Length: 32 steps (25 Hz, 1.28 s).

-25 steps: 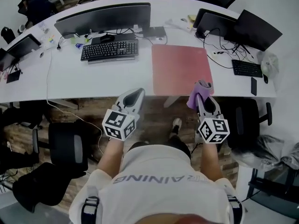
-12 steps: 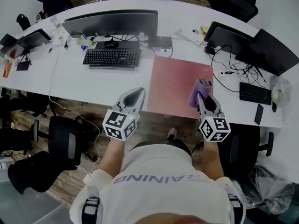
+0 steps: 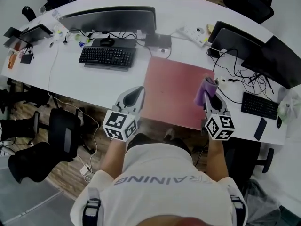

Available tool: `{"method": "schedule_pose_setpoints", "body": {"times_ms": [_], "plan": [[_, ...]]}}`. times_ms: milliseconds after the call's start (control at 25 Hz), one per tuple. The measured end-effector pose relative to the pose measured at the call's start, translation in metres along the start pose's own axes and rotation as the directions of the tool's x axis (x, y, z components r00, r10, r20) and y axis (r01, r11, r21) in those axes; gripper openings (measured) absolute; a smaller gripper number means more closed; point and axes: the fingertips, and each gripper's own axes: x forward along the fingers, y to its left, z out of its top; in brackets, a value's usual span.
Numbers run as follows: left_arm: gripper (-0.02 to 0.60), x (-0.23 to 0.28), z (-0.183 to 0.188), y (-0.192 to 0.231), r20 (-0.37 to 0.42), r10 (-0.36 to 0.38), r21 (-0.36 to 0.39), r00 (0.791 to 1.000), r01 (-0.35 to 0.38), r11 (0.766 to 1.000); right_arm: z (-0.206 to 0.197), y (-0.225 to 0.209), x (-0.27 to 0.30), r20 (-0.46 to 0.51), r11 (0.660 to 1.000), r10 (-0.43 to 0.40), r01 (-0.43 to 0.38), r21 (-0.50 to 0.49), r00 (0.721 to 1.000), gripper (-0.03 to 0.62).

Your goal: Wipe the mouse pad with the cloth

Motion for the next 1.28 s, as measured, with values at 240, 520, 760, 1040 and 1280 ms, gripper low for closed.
{"method": "schedule_pose_setpoints", "body": {"times_ms": [240,520,760,1040,1280], "plan": [[0.032,0.012,-0.007,0.022,-0.027,0.012,-0.024,1.0,-0.013,1.0,-0.016,0.011,0.038,-0.064,0.999,0.038,-0.037,0.02,0.997,0.1],[0.032,0.018,-0.016,0.087,-0.054,-0.024,-0.058,0.998,0.021,0.998,-0.037,0.078,0.109,-0.148,0.996,0.084,-0.082,0.02,0.985,0.1],[0.032,0.018,-0.02,0.155,-0.069,-0.023,-0.073,0.997,0.018,0.997,-0.069,0.136,0.188,-0.231,0.991,0.129,-0.118,0.059,0.964,0.1],[0.032,0.003,-0.044,0.215,-0.113,0.004,-0.123,0.994,-0.018,0.992,-0.131,0.188,0.287,-0.382,0.986,0.166,-0.149,0.072,0.909,0.1],[0.032,-0.005,-0.067,0.243,-0.149,0.017,-0.165,0.989,-0.042,0.985,-0.18,0.184,0.35,-0.502,0.996,0.087,-0.075,0.043,0.861,0.1]]}}
